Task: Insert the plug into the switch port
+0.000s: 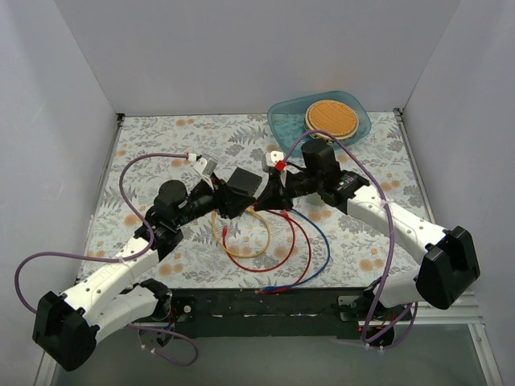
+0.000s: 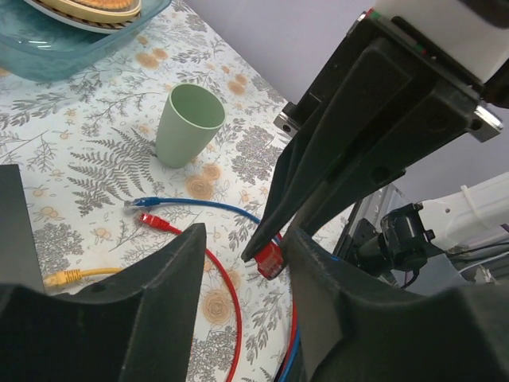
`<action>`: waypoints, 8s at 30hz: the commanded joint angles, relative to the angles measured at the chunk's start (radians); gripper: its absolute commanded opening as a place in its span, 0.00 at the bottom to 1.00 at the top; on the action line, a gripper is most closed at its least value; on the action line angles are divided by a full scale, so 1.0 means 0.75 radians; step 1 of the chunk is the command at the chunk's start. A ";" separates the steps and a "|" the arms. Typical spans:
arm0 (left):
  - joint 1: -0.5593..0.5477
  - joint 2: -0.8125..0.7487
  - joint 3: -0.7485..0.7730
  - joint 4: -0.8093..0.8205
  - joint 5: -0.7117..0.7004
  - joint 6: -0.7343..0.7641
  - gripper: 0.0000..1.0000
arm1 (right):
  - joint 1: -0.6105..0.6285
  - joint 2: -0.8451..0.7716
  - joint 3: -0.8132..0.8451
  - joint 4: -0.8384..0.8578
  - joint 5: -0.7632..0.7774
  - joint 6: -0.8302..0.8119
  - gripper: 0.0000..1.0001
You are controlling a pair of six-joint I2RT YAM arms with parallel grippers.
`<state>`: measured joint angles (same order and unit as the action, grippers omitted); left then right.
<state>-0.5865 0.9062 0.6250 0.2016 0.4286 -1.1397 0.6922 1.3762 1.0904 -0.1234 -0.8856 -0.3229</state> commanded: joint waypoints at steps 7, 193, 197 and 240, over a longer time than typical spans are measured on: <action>-0.005 0.035 -0.011 0.099 0.124 0.020 0.27 | -0.015 0.004 0.082 -0.028 -0.122 -0.009 0.01; 0.359 1.031 0.375 -0.160 -0.228 -0.061 0.97 | 0.073 0.930 0.559 -0.441 0.997 0.238 0.01; 0.359 1.033 0.373 -0.160 -0.226 -0.068 0.97 | 0.077 0.951 0.583 -0.467 1.003 0.242 0.01; 0.361 0.992 0.181 -0.015 -0.277 0.033 0.73 | 0.110 0.996 0.767 -0.639 1.089 0.316 0.01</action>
<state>-0.3180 1.6737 0.7757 0.1814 0.1795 -1.1473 0.7708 2.1330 1.6264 -0.5983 -0.1028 -0.0937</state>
